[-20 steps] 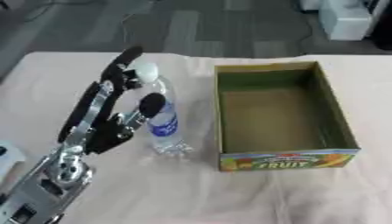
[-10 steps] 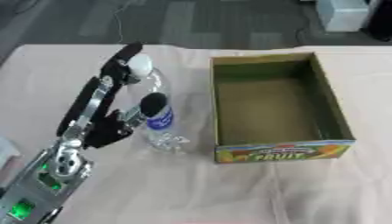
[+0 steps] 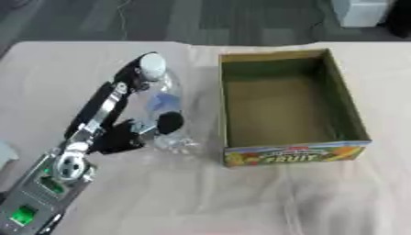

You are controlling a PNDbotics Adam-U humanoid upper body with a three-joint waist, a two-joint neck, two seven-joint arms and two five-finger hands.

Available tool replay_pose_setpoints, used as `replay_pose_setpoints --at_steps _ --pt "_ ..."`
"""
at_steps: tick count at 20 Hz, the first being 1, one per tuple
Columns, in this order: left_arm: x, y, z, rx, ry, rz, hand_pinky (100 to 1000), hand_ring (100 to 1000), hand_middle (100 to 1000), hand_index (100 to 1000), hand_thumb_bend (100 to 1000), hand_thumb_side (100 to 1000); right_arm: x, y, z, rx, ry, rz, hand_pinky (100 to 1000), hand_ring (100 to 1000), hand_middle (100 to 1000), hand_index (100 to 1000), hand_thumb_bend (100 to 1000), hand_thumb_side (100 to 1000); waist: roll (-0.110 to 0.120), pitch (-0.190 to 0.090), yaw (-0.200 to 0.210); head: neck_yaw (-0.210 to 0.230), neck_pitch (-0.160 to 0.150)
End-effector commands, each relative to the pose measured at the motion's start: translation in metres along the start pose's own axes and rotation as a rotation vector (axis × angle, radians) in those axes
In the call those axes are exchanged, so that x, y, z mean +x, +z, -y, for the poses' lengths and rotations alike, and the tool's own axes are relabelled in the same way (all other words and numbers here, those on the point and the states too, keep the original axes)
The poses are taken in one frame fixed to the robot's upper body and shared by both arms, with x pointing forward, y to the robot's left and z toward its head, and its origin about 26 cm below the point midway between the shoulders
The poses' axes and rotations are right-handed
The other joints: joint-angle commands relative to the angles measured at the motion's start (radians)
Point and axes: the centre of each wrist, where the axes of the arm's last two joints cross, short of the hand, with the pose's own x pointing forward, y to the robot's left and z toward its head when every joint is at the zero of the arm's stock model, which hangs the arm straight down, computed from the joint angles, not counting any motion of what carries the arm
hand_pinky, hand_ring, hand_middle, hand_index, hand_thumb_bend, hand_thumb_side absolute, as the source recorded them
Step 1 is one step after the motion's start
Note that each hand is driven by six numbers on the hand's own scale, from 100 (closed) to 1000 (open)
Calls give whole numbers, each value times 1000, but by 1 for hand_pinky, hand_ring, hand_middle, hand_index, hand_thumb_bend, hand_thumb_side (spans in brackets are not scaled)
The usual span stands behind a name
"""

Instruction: Pick up objects on the table and place them in the box.

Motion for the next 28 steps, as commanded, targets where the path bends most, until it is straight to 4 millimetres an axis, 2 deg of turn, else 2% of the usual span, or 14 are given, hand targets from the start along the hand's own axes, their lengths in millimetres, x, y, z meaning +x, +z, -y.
replay_pose_setpoints --at_steps 1,11,16,22,28 --pt "2 -2 -4 -10 -22 12 864 891 1000 1000 833 849 3 -6 2 10 1 24 767 859 924 932 100 1000 3 -17 -1 -12 3" --pt "-23 -4 0 56 -11 -66 861 884 1000 1000 828 859 3 -6 2 12 -7 22 767 860 924 932 100 1000 2 -14 0 -15 4" --pt "-24 -5 -1 66 -24 -74 960 1000 1000 1000 814 823 3 -6 2 16 -10 21 768 860 924 932 100 1000 0 -15 3 -15 0" --pt "-24 -6 -5 110 -67 -110 923 982 1000 1000 837 796 3 -6 1 19 -13 22 768 860 924 932 100 1000 -2 -17 4 -15 -3" --pt "-24 -7 -4 116 -103 -135 911 966 1000 1000 839 807 3 -6 1 22 -16 24 769 859 924 933 100 1000 0 -18 3 -16 -6"
